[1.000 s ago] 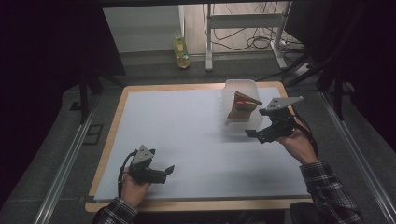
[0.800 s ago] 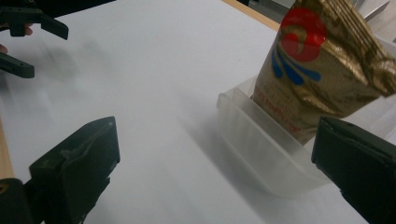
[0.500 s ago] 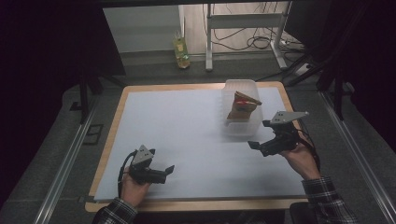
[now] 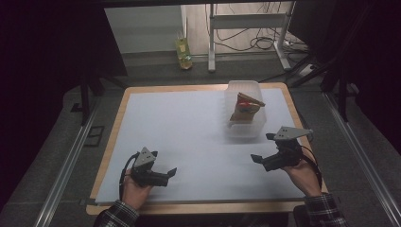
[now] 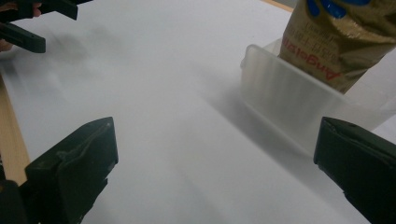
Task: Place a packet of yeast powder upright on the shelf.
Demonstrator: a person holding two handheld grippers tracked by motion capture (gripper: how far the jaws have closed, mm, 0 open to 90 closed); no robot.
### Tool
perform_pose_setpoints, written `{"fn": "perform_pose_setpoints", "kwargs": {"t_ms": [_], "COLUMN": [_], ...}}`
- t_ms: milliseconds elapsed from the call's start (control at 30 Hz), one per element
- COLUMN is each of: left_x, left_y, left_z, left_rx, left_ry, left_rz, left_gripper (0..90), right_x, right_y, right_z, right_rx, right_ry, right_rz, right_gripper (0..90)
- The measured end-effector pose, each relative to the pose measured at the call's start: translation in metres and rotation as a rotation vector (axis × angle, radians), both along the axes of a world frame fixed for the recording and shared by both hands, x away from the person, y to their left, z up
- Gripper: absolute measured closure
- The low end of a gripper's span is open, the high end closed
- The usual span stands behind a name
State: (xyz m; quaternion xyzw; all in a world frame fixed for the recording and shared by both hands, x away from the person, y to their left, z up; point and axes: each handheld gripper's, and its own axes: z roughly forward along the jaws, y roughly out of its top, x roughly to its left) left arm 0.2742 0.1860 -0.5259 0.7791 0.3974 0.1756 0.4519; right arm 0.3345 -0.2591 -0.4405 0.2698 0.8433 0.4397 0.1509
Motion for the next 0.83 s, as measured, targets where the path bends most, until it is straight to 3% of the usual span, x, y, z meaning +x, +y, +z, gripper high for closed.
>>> {"fn": "perform_pose_setpoints", "kwargs": {"t_ms": [500,700,833], "left_x": [0.000,0.000,0.000], "left_y": [0.000,0.000,0.000], "left_z": [0.000,0.000,0.000], "left_rx": [0.007,0.009,0.011], "left_ry": [0.000,0.001,0.001], "left_rz": [-0.003,-0.005,-0.006], "left_gripper": [0.0,0.0,0.0], "right_x": [-0.015,-0.015,-0.014], "right_y": [-0.001,-0.003,-0.004], "right_z": [-0.035,-0.054,-0.055], "right_rx": [-0.038,-0.090,-0.088], "right_ry": [-0.010,0.031,0.050], "right_rz": [-0.013,-0.020,-0.013], "right_gripper": [0.0,0.1,0.1]}}
